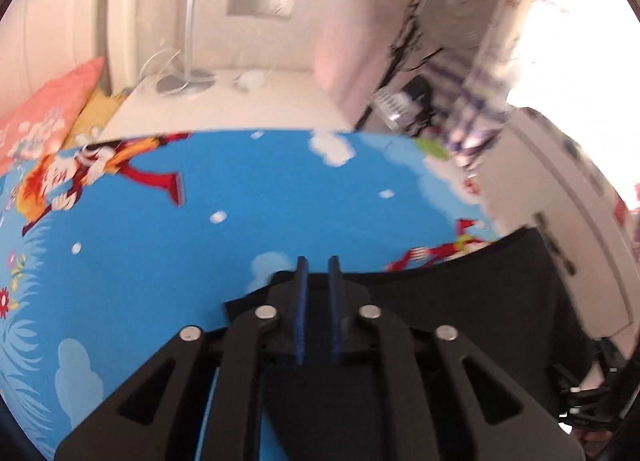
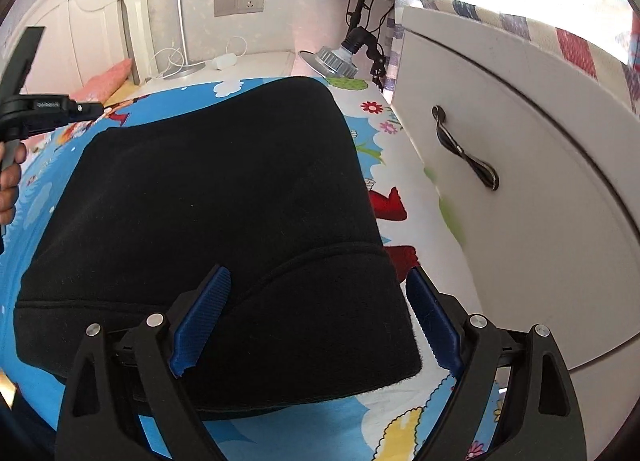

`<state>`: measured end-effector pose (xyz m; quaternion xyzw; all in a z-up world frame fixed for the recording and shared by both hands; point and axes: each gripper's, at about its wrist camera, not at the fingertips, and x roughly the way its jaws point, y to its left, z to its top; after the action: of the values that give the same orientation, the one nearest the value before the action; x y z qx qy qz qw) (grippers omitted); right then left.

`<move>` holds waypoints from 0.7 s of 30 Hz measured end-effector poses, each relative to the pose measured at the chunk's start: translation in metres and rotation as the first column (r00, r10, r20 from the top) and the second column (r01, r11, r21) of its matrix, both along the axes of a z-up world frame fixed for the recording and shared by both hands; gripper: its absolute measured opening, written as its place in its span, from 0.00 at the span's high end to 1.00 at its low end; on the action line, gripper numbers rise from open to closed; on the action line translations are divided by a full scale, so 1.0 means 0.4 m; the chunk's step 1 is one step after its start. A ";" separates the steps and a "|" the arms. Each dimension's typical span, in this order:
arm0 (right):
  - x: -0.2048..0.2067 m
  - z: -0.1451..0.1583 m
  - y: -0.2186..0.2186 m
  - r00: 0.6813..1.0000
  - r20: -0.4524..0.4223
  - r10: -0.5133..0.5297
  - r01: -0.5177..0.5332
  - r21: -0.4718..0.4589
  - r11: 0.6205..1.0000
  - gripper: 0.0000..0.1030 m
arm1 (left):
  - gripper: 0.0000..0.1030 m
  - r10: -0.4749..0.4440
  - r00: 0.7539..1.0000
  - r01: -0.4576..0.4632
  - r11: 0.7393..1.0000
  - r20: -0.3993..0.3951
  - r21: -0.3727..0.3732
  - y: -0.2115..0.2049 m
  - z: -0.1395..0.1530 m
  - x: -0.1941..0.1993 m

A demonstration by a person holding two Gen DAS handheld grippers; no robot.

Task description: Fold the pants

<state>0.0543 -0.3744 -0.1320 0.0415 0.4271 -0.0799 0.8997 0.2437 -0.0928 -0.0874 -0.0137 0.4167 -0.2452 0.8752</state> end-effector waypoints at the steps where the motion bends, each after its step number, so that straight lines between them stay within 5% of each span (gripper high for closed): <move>1: 0.001 0.000 -0.002 1.000 -0.001 -0.003 0.003 0.009 1.000 0.17 | 0.83 -0.031 0.999 0.031 1.000 0.017 0.002 -0.028 0.014 -0.022; 9: -0.005 0.003 -0.003 1.000 0.006 -0.012 0.012 0.000 1.000 0.17 | 0.80 -0.187 0.982 0.188 0.981 0.025 -0.046 -0.195 0.032 -0.245; 13: -0.008 -0.001 -0.002 1.000 0.010 -0.016 0.016 0.010 1.000 0.17 | 0.76 -0.160 0.983 0.164 0.985 -0.089 0.044 -0.232 -0.080 -0.343; 16: -0.013 0.001 0.001 1.000 0.016 -0.018 0.018 -0.005 1.000 0.17 | 0.76 -0.174 0.983 0.162 0.970 0.052 0.180 -0.267 -0.074 -0.409; 19: -0.015 -0.001 -0.002 0.999 0.016 -0.035 0.035 0.007 0.999 0.17 | 0.74 -0.205 0.977 0.201 0.976 0.057 0.081 -0.291 -0.002 -0.387; 21: -0.014 -0.001 -0.002 0.999 0.014 -0.041 0.041 0.007 0.999 0.17 | 0.70 -0.237 0.968 0.230 0.970 0.086 0.084 -0.344 0.044 -0.352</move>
<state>0.0486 -0.3752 -0.1323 0.0538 0.4199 -0.0966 0.9008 0.1029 -0.2304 -0.0698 0.0793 0.3820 -0.3313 0.8591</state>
